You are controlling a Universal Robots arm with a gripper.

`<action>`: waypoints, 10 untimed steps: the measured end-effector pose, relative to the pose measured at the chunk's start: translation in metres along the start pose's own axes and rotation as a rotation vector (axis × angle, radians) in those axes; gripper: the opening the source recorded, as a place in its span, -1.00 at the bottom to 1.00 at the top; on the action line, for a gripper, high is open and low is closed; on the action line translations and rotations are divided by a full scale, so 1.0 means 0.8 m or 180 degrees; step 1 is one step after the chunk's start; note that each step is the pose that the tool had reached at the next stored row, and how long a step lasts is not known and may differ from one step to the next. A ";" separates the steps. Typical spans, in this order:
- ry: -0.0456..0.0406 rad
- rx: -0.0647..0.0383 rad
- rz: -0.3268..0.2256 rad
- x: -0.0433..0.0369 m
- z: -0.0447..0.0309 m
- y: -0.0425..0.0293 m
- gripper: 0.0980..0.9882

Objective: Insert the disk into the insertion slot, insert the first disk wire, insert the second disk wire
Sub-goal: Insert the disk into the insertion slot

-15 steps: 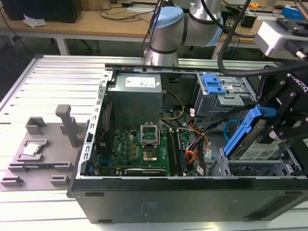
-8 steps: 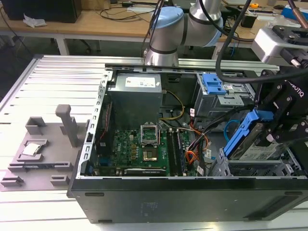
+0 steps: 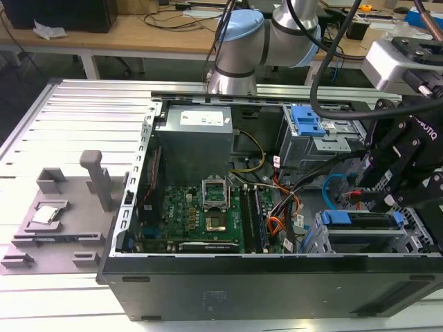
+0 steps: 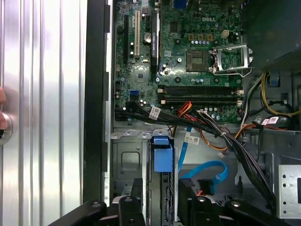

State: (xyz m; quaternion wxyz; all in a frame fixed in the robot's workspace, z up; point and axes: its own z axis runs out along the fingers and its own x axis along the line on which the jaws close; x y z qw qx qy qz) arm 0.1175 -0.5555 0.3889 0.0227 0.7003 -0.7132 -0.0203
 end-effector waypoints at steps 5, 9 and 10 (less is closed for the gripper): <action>0.0000 0.0000 0.0000 0.000 0.0001 0.0000 -0.71; 0.0000 0.0000 0.0000 0.000 0.0002 0.0000 -0.98; 0.0000 0.0000 0.0000 0.000 0.0002 0.0000 -0.98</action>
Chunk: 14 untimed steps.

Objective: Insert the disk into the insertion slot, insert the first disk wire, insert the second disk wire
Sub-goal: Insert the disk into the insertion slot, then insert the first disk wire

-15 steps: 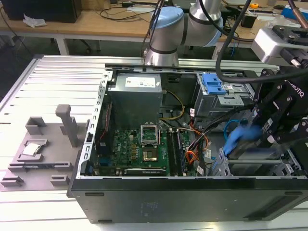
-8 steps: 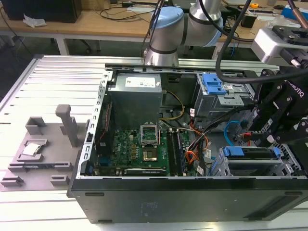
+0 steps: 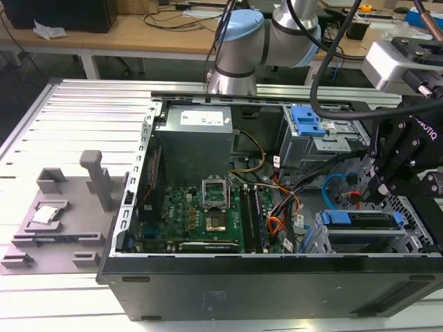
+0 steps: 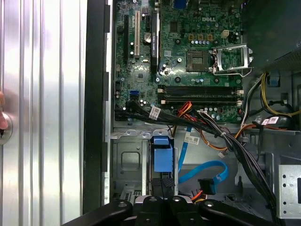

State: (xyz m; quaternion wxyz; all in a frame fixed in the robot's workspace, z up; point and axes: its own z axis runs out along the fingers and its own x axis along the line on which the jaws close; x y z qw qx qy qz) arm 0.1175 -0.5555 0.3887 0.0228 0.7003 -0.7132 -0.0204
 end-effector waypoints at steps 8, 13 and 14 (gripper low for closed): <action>0.0000 0.0000 0.0000 0.000 0.0002 0.0000 -0.98; -0.0001 0.0000 0.0000 -0.001 0.0009 -0.0059 -0.98; 0.0000 0.0000 0.0000 -0.001 0.0009 -0.0087 -0.98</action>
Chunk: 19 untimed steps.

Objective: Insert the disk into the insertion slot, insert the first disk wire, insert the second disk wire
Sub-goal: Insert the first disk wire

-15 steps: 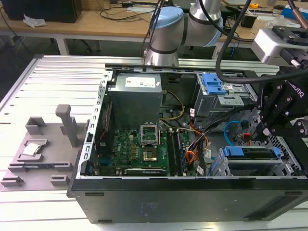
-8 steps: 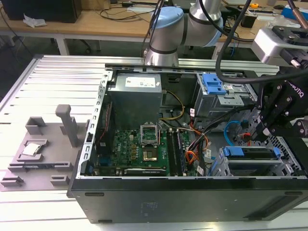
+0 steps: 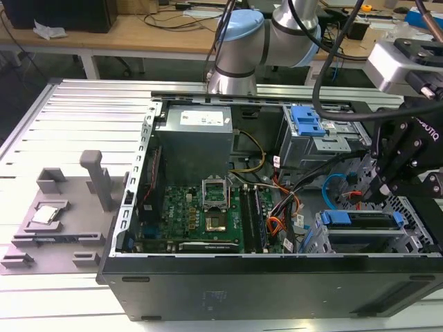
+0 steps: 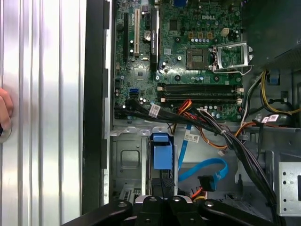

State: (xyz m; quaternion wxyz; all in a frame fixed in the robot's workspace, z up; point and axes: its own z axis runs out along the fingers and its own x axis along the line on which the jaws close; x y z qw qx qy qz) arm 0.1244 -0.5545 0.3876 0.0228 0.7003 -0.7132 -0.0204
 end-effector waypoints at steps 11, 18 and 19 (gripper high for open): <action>0.0001 -0.0004 0.0000 -0.023 0.0134 -0.0221 -0.98; 0.0000 -0.0004 0.0000 -0.023 0.0141 -0.0221 -0.56; 0.0000 -0.0004 0.0000 -0.023 0.0144 -0.0222 -0.56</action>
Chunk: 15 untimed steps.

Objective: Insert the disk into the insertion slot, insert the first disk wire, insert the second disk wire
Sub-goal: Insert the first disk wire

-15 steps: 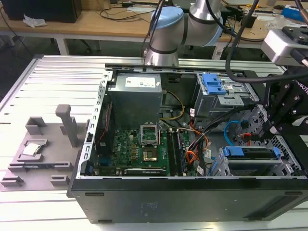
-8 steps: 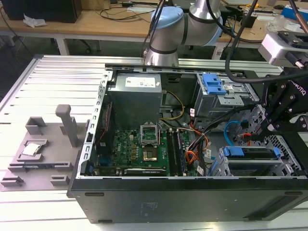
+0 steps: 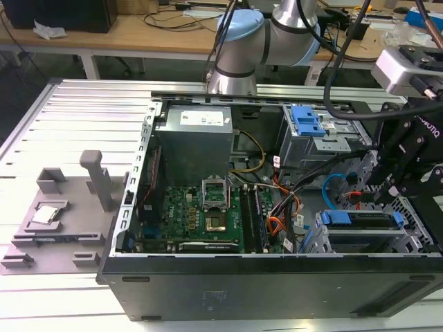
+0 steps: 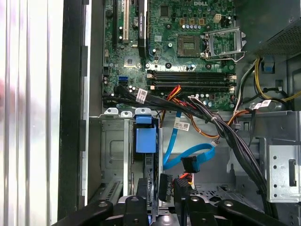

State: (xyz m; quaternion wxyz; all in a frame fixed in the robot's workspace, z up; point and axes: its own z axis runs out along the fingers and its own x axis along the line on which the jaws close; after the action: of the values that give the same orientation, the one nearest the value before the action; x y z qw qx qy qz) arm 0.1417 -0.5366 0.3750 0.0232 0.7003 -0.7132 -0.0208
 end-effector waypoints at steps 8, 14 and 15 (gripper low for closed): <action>-0.0002 -0.0002 0.0070 -0.004 0.0200 -0.0012 -0.41; 0.0003 -0.0002 0.0071 -0.004 0.0243 -0.0014 -0.41; 0.0003 -0.0002 0.0071 -0.004 0.0243 -0.0014 -0.44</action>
State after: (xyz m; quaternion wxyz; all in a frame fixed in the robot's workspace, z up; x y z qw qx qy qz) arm 0.1417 -0.5334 0.3555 0.0240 0.6924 -0.7209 -0.0204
